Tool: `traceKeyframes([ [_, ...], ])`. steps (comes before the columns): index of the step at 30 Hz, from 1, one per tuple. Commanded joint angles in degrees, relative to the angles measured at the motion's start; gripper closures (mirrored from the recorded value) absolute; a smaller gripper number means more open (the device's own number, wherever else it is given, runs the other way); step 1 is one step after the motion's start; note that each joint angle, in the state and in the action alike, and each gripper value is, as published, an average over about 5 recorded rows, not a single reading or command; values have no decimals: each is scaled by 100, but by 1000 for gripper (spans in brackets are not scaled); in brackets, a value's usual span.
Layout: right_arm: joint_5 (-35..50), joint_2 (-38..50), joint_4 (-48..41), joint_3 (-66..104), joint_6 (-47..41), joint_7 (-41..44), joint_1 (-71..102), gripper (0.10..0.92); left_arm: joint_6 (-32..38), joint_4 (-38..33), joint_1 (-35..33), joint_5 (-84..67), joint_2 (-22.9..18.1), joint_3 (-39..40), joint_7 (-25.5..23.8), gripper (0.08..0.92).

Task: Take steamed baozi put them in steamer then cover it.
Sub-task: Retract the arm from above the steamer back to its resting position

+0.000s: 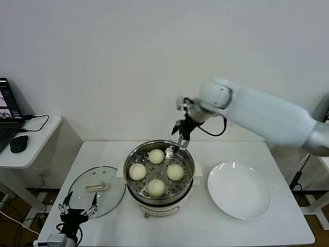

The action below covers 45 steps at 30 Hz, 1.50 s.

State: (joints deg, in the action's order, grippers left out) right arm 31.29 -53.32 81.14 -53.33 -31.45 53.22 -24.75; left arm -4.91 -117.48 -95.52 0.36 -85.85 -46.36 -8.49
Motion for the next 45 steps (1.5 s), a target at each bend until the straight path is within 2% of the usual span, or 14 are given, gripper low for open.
traceKeyframes([
  [1,1150,1666,1351,3904,1233,-3737,3160,202,33,59,-8,-235,56,137,305,177],
  [4,1015,1649,1598,5655,1566,-4096,4811,203,66,24,20,-233,93,172,304,177],
  [8,727,1103,1910,7649,2117,-4184,6806,203,80,27,61,-215,166,200,276,177],
  [12,522,455,2107,8654,2606,-4274,8286,202,123,160,140,-53,242,183,244,177],
  [18,350,-460,2243,9461,3067,-4555,9610,203,315,357,284,638,428,186,296,177],
  [21,227,-984,2362,9749,3261,-4604,10159,202,377,444,380,1596,544,216,520,177],
  [24,190,-1299,2386,9871,3416,-4633,10486,203,610,647,538,3235,622,205,848,177],
  [30,199,-1389,2399,9938,3483,-4615,10630,202,1003,1101,761,5813,1137,478,1265,177],
  [35,205,-1442,2417,9941,3466,-4589,10626,203,635,1726,1148,7282,1495,1014,2180,177],
  [37,193,-1476,2434,9951,3452,-4570,10640,203,424,1847,1257,7509,1603,1171,2283,177],
  [39,182,-1501,2480,9964,3432,-4551,10671,202,227,1871,1339,7629,1692,1279,2122,177],
  [45,128,-1524,2627,9966,3433,-4481,10864,203,-153,1687,1434,7574,1828,1421,953,177],
])
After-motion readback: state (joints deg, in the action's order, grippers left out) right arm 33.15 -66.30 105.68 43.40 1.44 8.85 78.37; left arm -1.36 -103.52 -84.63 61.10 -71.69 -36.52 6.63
